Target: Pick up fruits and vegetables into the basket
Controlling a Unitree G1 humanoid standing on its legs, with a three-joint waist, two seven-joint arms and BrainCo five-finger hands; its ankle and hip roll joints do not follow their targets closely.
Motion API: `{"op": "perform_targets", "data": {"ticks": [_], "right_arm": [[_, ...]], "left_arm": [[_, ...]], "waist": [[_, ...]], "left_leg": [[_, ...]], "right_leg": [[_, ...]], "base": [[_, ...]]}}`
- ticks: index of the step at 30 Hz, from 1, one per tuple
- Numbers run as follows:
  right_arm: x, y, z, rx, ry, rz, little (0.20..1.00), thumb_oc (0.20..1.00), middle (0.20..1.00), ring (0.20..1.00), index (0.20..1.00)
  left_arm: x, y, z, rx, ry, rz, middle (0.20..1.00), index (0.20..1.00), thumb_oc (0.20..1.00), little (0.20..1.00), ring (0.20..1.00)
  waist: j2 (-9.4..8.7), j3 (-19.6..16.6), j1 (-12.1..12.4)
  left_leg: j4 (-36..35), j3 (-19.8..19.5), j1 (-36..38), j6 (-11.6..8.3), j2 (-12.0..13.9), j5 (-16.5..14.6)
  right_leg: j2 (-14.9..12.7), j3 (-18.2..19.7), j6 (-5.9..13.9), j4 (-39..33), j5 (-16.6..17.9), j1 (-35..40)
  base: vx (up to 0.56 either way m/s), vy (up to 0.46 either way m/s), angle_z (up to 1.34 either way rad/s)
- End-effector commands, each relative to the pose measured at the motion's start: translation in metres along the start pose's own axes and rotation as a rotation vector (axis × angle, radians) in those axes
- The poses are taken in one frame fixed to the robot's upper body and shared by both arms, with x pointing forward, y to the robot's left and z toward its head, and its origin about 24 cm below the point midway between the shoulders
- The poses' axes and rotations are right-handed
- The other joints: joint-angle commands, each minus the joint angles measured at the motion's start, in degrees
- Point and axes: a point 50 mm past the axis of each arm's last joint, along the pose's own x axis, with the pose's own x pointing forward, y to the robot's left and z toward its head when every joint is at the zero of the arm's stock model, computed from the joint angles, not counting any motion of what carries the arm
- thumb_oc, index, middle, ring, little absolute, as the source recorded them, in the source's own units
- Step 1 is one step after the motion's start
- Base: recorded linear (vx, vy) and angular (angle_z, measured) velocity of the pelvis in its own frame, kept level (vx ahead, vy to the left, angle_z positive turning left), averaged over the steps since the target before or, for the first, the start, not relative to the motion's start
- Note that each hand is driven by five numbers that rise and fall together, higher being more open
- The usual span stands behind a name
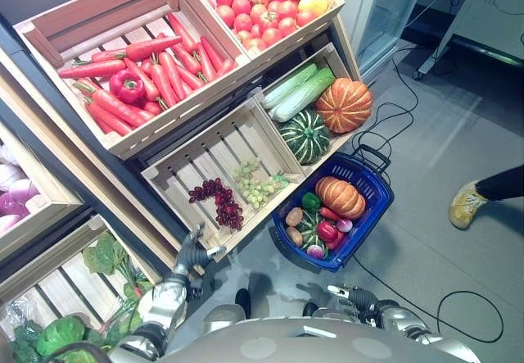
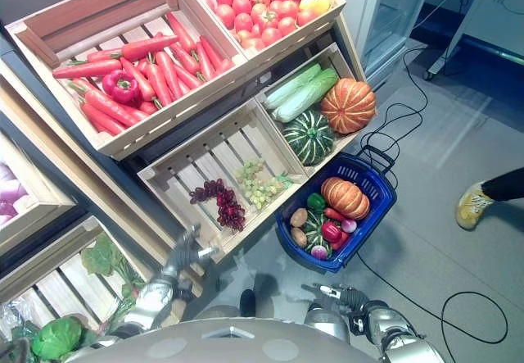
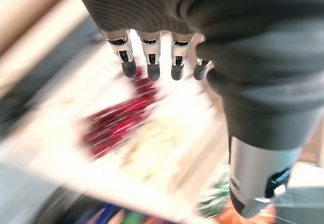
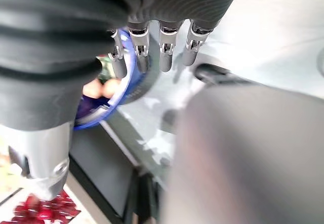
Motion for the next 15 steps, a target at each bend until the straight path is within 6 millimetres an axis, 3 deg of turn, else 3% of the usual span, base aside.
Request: {"op": "perform_targets", "data": {"ticks": [1, 3, 5, 9, 15], "right_arm": [[0.003, 0.003, 0.033, 0.000, -0.168, 0.017, 1.000, 1.000, 1.000, 1.000, 1.000], [0.000, 0.005, 0.037, -0.010, -0.211, 0.025, 1.000, 1.000, 1.000, 1.000, 1.000], [-0.001, 0.006, 0.040, -0.022, -0.233, 0.028, 1.000, 1.000, 1.000, 1.000, 1.000], [-0.007, 0.009, 0.056, -0.071, -0.317, 0.048, 1.000, 1.000, 1.000, 1.000, 1.000], [-0.017, 0.006, 0.071, -0.104, -0.368, 0.047, 1.000, 1.000, 1.000, 1.000, 1.000]], "left_arm": [[0.025, 0.022, 0.066, 0.254, -0.384, 0.081, 1.000, 1.000, 1.000, 1.000, 1.000], [0.024, 0.034, 0.084, 0.404, -0.493, 0.124, 1.000, 1.000, 1.000, 1.000, 1.000], [0.024, 0.040, 0.089, 0.483, -0.519, 0.160, 1.000, 1.000, 1.000, 1.000, 1.000], [0.025, 0.062, 0.100, 0.800, -0.545, 0.241, 1.000, 1.000, 1.000, 1.000, 1.000], [0.026, 0.071, 0.108, 1.090, -0.558, 0.261, 1.000, 1.000, 1.000, 1.000, 1.000]], "waist": [[-1.90, 2.07, 0.69], [-1.55, 2.25, 0.22], [-1.28, 2.45, -0.11], [-0.13, 4.61, -1.93], [1.36, 7.12, -4.08]], "left_leg": [[2.08, 4.39, 2.09, 4.39, -3.67, -5.83], [3.03, 4.36, 1.56, 4.68, -3.51, -6.12], [3.78, 4.30, 1.08, 4.79, -3.49, -6.32], [7.49, 4.54, -1.19, 4.71, -3.54, -6.93], [11.40, 5.57, -3.55, 3.79, -3.80, -7.50]], "right_leg": [[-2.24, 3.21, 2.03, 3.57, 2.19, -3.80], [-2.33, 3.20, 1.72, 6.04, 1.00, -4.81], [-2.35, 3.28, 1.55, 7.80, 0.22, -5.66], [-2.87, 3.10, 1.20, 13.88, -1.86, -9.55], [-3.97, 3.14, 0.88, 17.86, -3.37, -12.03]], "base": [[0.04, -0.026, 0.01], [0.06, -0.031, 0.01], [0.02, -0.006, 0.00], [0.00, 0.000, -0.04], [0.05, 0.025, -0.01]]}}
